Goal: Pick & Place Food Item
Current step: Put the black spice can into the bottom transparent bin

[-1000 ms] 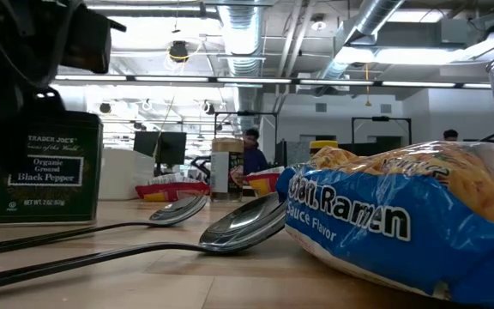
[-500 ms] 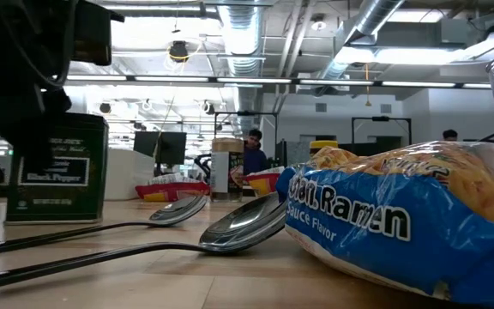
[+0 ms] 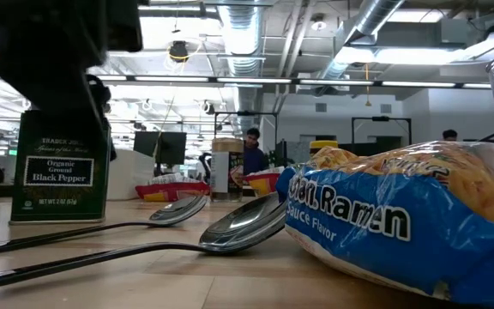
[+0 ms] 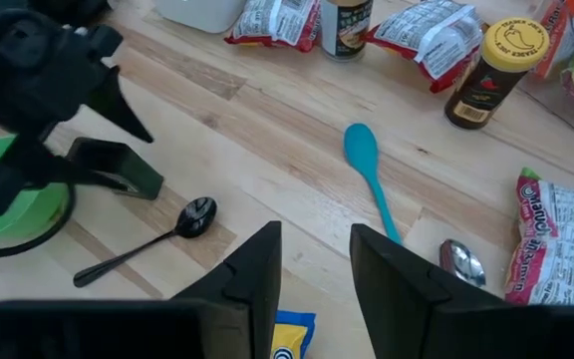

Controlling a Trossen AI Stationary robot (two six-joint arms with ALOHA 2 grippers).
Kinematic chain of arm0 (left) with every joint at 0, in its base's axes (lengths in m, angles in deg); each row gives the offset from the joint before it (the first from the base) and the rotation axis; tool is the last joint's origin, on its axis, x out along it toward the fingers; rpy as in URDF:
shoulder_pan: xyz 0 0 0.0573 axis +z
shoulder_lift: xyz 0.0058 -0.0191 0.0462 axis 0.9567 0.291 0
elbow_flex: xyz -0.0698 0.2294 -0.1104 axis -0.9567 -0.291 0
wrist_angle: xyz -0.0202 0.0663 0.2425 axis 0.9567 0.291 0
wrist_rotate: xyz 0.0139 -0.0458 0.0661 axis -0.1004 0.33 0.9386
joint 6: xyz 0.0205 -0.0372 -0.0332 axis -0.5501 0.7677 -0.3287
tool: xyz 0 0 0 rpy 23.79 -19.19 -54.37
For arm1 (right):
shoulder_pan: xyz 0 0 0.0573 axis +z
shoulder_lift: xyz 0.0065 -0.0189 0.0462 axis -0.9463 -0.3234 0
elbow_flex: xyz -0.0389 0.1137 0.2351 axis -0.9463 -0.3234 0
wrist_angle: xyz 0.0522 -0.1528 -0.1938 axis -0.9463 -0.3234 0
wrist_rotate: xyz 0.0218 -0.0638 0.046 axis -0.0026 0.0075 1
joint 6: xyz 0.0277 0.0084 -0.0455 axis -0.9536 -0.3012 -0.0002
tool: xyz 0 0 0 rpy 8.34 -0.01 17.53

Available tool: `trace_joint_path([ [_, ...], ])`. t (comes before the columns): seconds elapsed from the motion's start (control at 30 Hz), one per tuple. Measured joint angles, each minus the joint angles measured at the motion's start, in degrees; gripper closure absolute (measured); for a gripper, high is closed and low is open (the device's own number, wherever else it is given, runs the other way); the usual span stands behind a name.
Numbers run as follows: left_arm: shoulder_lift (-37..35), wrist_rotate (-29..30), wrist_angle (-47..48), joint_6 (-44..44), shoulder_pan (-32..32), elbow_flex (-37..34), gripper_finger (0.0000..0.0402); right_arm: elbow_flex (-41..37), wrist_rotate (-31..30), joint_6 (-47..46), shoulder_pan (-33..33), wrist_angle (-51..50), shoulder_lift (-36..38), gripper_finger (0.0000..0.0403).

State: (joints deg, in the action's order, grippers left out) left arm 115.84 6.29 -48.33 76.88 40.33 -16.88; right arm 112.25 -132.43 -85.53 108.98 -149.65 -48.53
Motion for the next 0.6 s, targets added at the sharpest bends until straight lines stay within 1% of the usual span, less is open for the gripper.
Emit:
trace_joint_path([
  [0.13,0.00,-3.50,0.09,-0.03,0.94,0.00,0.0137,0.00,0.00,-0.03,0.00,0.37,0.00,0.0287],
  [0.33,0.00,-7.74,1.05,0.00,0.68,0.00,0.0137,0.00,-0.01,0.00,0.00,0.36,0.00,0.0287],
  [0.5,0.00,-9.27,2.41,0.19,-0.10,0.00,0.0140,0.00,0.00,0.25,0.00,0.36,0.00,0.0287],
  [0.6,0.00,-9.27,3.75,0.17,-0.30,0.00,0.0156,0.00,0.00,0.26,0.00,0.38,0.00,0.0287],
])
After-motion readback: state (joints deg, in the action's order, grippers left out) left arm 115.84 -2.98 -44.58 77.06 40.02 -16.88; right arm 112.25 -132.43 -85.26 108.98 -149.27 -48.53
